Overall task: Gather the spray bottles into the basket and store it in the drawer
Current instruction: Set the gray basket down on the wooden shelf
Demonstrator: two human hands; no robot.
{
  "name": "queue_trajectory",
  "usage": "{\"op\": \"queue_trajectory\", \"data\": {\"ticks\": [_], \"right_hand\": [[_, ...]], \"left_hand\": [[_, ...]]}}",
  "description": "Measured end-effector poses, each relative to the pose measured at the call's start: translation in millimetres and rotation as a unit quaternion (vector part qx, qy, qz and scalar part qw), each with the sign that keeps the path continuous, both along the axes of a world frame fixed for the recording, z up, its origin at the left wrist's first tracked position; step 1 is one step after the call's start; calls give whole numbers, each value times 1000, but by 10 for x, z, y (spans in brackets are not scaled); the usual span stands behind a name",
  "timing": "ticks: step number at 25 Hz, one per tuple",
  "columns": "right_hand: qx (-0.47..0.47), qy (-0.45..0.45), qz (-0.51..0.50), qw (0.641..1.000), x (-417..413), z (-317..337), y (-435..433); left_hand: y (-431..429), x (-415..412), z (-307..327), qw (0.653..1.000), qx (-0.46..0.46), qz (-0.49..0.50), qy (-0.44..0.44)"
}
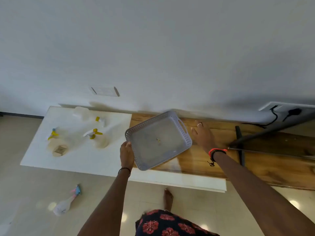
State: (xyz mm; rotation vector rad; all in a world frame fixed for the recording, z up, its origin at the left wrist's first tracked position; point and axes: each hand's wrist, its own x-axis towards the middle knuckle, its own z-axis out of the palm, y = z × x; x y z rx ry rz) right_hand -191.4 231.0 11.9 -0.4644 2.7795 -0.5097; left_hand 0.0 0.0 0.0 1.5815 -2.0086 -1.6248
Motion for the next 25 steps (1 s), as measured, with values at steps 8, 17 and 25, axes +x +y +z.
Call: {"op": "queue_trajectory", "data": {"ticks": [8, 17, 25], "right_hand": [[12, -155, -79, 985, -334, -828, 47], [1, -257, -100, 961, -457, -1432, -23], [-5, -240, -123, 963, -477, -1620, -7]], "left_hand": [[11, -11, -776, 982, 124, 54, -130], [-24, 69, -1339, 986, 111, 21, -126], [-91, 149, -1478, 976, 174, 23, -130]]}}
